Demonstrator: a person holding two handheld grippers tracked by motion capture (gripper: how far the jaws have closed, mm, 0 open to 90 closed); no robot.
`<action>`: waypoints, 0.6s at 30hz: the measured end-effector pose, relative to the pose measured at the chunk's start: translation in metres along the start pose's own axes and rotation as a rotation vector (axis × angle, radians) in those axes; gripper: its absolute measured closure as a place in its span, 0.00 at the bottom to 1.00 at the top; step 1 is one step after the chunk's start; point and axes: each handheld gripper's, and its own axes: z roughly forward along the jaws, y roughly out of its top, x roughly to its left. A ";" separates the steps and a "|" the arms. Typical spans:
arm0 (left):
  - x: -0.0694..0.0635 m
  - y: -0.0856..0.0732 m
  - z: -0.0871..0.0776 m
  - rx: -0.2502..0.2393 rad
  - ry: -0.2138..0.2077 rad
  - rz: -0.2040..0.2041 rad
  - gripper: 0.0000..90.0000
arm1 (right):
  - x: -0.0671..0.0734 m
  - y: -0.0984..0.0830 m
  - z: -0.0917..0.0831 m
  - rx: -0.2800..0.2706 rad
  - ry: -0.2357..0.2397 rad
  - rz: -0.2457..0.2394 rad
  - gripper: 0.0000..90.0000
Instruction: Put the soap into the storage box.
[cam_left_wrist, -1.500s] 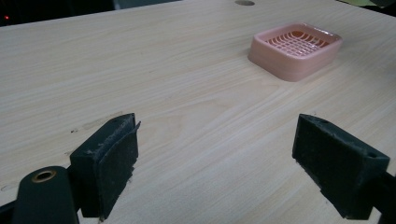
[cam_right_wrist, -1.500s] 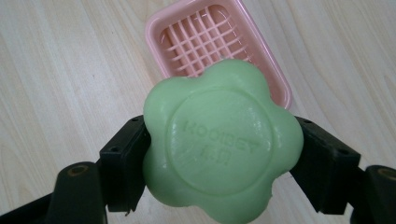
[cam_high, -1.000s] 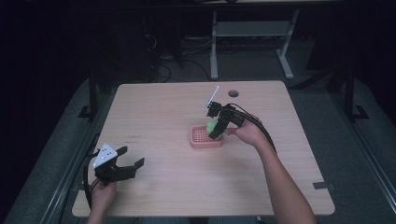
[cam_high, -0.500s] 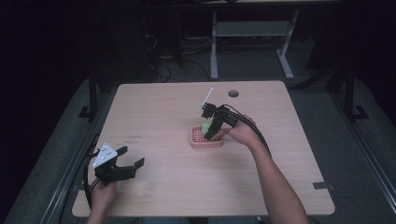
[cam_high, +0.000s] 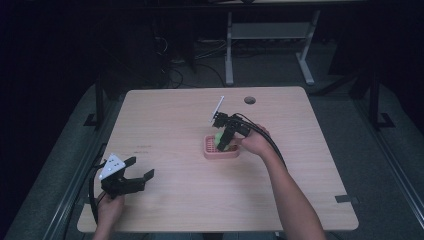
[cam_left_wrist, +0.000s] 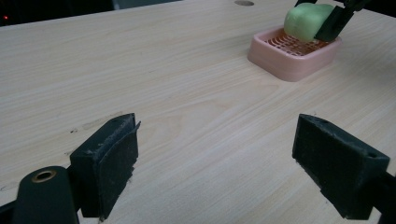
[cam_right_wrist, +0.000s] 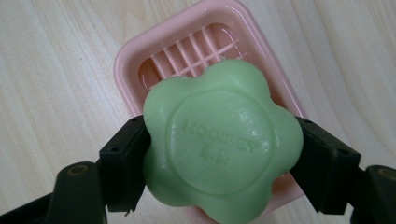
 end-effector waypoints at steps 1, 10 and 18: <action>0.000 0.000 0.000 -0.001 0.001 0.001 0.16 | 0.000 0.001 0.002 0.000 -0.001 0.004 0.29; 0.000 0.000 0.000 -0.004 0.001 -0.006 0.16 | 0.000 0.004 0.006 0.016 -0.007 0.007 0.29; 0.000 0.000 0.000 -0.004 0.000 -0.008 0.16 | 0.000 0.006 0.009 0.029 -0.019 0.016 0.29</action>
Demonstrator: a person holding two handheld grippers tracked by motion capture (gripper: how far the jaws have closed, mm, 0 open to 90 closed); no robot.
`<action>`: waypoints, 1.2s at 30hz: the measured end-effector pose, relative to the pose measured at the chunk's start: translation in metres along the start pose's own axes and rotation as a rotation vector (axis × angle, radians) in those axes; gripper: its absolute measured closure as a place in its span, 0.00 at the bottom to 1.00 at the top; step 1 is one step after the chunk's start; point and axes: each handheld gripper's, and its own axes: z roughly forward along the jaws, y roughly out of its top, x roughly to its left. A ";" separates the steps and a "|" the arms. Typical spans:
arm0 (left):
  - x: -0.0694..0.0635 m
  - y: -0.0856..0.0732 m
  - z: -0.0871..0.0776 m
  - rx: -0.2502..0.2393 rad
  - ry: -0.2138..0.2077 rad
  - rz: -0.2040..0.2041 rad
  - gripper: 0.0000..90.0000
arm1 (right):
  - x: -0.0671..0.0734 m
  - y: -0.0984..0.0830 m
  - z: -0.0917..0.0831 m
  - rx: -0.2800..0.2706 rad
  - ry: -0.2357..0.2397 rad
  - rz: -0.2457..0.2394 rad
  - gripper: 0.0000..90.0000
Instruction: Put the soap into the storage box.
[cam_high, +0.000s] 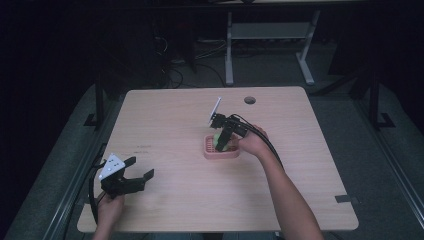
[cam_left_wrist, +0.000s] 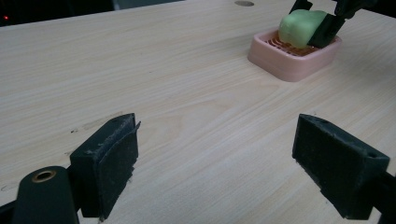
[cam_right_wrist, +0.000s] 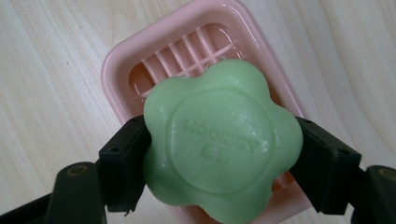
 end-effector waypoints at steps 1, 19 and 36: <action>0.000 0.000 0.000 0.000 0.000 0.002 0.16 | 0.000 0.000 0.000 0.001 -0.002 0.002 0.29; 0.000 0.000 0.000 0.003 0.000 0.008 0.16 | 0.000 -0.002 -0.005 -0.008 -0.014 0.012 0.28; -0.001 0.000 0.001 0.006 0.001 0.011 0.16 | -0.002 -0.010 -0.023 -0.060 0.013 0.035 0.25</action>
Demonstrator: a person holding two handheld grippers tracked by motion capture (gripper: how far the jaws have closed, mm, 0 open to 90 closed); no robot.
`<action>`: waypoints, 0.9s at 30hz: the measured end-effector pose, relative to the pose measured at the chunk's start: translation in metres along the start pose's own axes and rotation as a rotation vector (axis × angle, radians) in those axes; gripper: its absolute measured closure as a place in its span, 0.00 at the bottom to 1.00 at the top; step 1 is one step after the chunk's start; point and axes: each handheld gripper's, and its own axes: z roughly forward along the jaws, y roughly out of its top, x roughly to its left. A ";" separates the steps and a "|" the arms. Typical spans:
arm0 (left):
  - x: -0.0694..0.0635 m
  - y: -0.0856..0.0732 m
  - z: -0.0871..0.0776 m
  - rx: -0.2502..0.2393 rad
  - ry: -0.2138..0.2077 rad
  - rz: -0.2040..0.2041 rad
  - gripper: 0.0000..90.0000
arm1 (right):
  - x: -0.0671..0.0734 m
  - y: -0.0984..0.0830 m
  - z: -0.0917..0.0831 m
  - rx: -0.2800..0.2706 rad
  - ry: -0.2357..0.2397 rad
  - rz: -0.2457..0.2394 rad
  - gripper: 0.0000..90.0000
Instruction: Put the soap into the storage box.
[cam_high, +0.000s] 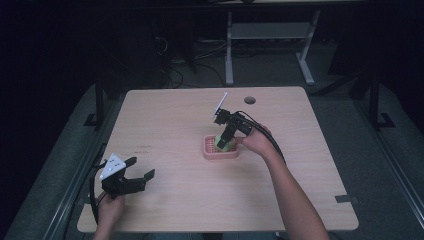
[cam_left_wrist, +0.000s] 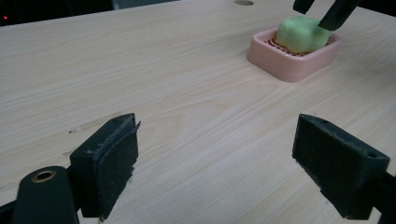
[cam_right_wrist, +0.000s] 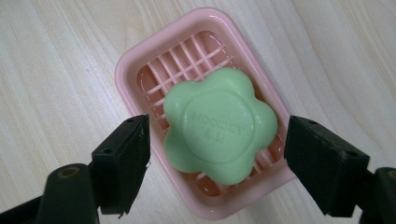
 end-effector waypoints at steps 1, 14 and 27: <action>0.000 0.000 0.000 0.000 0.000 -0.002 0.16 | 0.000 -0.001 -0.001 -0.003 0.001 0.002 0.25; -0.003 0.000 0.001 0.003 -0.004 0.000 0.16 | -0.002 -0.014 -0.018 -0.050 0.009 0.016 0.25; -0.002 -0.001 0.000 0.006 -0.003 0.007 0.16 | -0.006 -0.031 -0.031 -0.078 0.003 0.040 0.25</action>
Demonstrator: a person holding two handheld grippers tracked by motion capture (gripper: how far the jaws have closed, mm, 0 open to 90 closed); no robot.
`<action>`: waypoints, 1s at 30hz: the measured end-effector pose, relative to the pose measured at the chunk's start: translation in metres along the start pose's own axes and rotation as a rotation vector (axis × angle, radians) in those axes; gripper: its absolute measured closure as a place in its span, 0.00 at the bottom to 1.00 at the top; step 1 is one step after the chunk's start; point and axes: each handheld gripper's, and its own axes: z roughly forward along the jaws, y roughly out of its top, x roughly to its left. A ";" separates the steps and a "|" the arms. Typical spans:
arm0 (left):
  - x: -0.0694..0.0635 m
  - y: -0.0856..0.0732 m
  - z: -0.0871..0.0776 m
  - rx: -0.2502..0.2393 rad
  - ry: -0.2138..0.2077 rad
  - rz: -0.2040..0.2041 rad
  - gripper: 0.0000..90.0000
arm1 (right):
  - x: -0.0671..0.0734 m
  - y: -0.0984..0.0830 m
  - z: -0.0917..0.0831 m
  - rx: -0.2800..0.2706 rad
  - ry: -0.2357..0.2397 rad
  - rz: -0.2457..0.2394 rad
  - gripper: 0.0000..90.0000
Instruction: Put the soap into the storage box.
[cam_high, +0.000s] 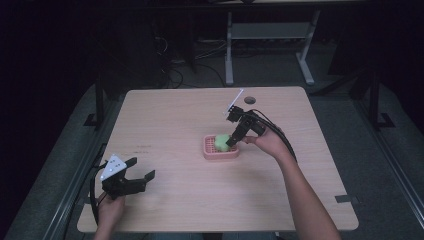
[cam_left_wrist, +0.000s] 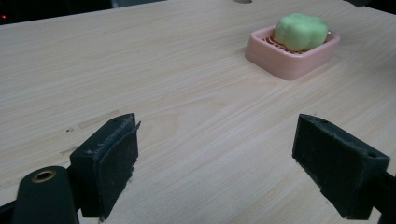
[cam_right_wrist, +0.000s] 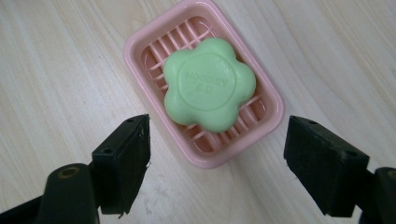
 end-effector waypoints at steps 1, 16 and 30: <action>0.000 0.000 0.000 -0.001 0.000 0.001 0.16 | 0.000 0.000 0.000 0.000 0.000 0.000 0.25; 0.000 -0.001 0.000 0.001 0.001 -0.002 0.16 | -0.003 -0.019 -0.017 -0.024 -0.005 0.016 0.26; 0.000 -0.001 0.001 0.005 0.001 -0.001 0.16 | -0.004 -0.038 -0.031 -0.039 -0.009 0.033 0.26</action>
